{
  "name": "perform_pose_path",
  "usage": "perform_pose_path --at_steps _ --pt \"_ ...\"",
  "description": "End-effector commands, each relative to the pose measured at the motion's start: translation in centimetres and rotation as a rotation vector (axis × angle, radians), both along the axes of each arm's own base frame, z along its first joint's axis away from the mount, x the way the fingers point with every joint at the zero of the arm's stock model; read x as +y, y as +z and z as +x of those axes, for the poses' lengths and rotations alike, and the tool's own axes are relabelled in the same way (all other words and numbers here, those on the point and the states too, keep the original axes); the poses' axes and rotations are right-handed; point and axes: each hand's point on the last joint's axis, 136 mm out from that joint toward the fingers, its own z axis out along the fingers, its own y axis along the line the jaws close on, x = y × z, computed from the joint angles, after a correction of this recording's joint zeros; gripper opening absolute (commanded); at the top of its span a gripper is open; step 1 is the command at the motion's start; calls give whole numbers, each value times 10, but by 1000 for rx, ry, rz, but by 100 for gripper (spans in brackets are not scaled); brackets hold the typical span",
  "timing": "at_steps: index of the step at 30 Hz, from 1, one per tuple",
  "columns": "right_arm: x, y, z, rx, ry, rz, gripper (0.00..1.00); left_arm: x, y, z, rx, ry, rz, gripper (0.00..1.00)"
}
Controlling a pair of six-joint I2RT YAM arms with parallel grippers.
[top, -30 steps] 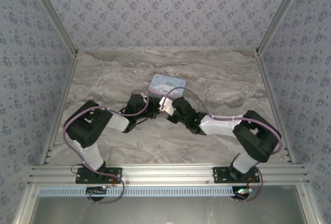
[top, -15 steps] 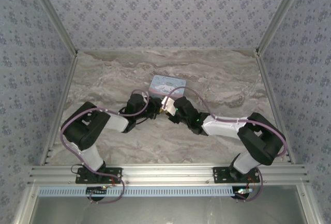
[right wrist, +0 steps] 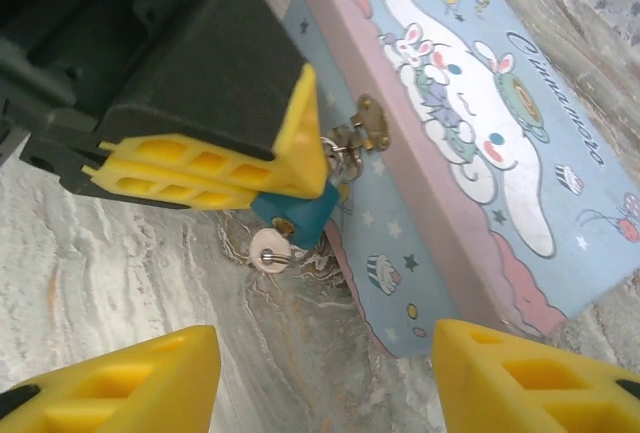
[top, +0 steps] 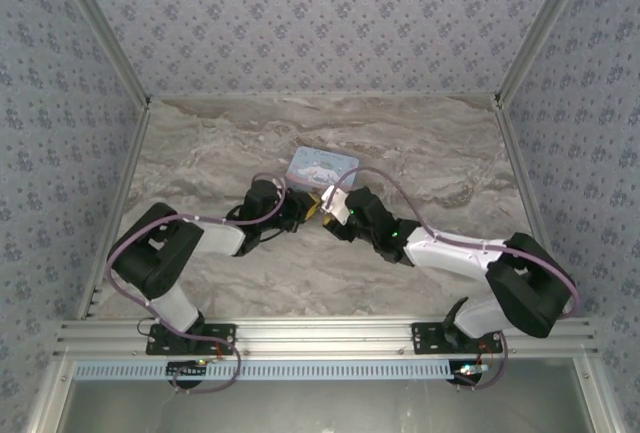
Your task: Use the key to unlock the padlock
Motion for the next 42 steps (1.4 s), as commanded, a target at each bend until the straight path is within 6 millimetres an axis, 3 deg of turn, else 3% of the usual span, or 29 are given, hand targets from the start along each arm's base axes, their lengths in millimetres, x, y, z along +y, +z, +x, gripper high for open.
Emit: perform_pose_path --at_steps 1,14,20,26,35,42 --pt "-12 0 -2 121 -62 89 65 -1 26 7 -96 -29 53 9" --pt "-49 16 44 472 -300 545 82 18 20 -2 -180 -135 418 9" --pt "-64 9 67 631 -418 716 91 19 8 -5 -174 -169 478 9" --pt "-66 -9 72 688 -463 722 96 14 -3 -5 -167 -195 510 9" --pt "-60 -30 77 759 -469 751 96 13 -25 -8 -154 -241 628 10" --pt "-57 -35 78 761 -465 713 95 6 -42 -8 -138 -268 649 22"
